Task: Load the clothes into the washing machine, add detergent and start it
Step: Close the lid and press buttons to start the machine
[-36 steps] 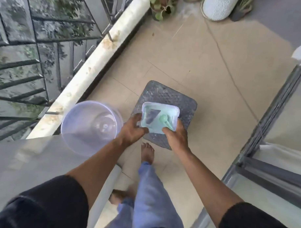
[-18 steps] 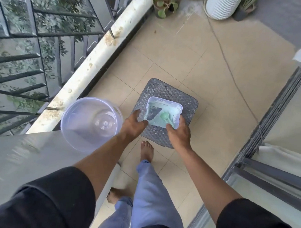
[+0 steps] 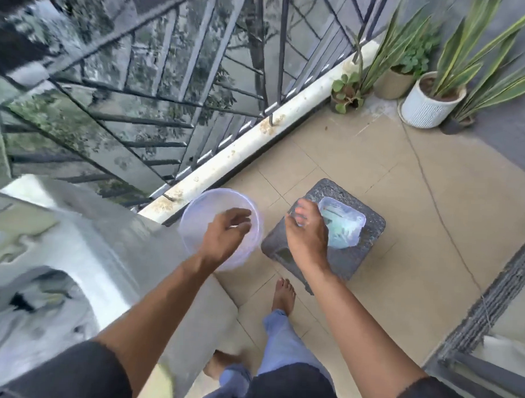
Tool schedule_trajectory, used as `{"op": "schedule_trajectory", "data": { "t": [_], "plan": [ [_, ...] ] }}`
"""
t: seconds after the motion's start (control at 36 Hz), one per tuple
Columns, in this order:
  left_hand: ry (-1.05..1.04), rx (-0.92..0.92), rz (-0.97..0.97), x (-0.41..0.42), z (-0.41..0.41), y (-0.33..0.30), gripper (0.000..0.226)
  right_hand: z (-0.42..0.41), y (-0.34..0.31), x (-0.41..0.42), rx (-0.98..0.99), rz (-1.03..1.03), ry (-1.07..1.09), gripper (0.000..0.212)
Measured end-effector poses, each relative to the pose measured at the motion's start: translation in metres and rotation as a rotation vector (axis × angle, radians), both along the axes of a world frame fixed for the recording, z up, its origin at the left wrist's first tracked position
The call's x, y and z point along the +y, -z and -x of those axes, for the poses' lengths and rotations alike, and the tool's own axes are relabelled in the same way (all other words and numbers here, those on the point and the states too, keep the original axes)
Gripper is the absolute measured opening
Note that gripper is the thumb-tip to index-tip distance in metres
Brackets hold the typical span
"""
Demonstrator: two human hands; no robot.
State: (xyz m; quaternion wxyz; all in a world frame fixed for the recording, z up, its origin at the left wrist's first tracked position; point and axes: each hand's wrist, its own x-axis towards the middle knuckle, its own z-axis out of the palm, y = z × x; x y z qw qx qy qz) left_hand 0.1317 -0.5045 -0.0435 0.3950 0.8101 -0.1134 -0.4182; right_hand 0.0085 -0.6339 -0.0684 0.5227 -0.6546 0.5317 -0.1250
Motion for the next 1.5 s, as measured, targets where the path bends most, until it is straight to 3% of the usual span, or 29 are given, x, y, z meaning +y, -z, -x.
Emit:
{"op": "schedule_trajectory", "data": {
  "t": [0.11, 0.5, 0.61, 0.75, 0.89, 1.0, 1.11, 1.22, 1.47, 1.5],
  "plan": [
    [-0.097, -0.064, 0.063, 0.052, -0.013, -0.034, 0.025, -0.03, -0.037, 0.049, -0.108, -0.004, -0.095, 0.041],
    [-0.629, -0.125, 0.33, 0.275, -0.016, -0.084, 0.028, -0.105, -0.104, 0.232, -0.264, -0.034, -0.551, 0.025],
    [-0.849, -0.127, 0.418, 0.337, -0.012, -0.09, 0.025, -0.125, -0.114, 0.288, -0.264, -0.247, -0.617, 0.01],
    [-1.084, -0.079, 0.49, 0.406, -0.017, -0.081, 0.025, -0.149, -0.114, 0.352, -0.198, -0.513, -0.706, 0.015],
    [-1.237, 0.046, 0.517, 0.447, -0.029, -0.07, 0.023, -0.178, -0.096, 0.407, -0.061, -0.707, -0.707, 0.013],
    [-1.338, 0.292, 0.647, 0.465, -0.046, -0.055, 0.027, -0.197, -0.082, 0.439, 0.05, -0.941, -0.636, 0.021],
    [-1.445, 0.522, 0.815, 0.476, -0.058, -0.045, 0.042, -0.205, -0.079, 0.456, 0.112, -0.941, -0.562, 0.019],
    [-1.509, 0.522, 0.862, 0.473, -0.067, -0.042, 0.065, -0.214, -0.064, 0.465, 0.087, -0.931, -0.48, 0.021],
    [-1.522, 0.499, 0.91, 0.479, -0.072, -0.027, 0.063, -0.227, -0.045, 0.472, 0.073, -0.896, -0.405, 0.017],
    [-1.526, 0.495, 0.914, 0.478, -0.073, -0.027, 0.063, -0.227, -0.044, 0.473, 0.062, -0.882, -0.397, 0.023]
  ]
}}
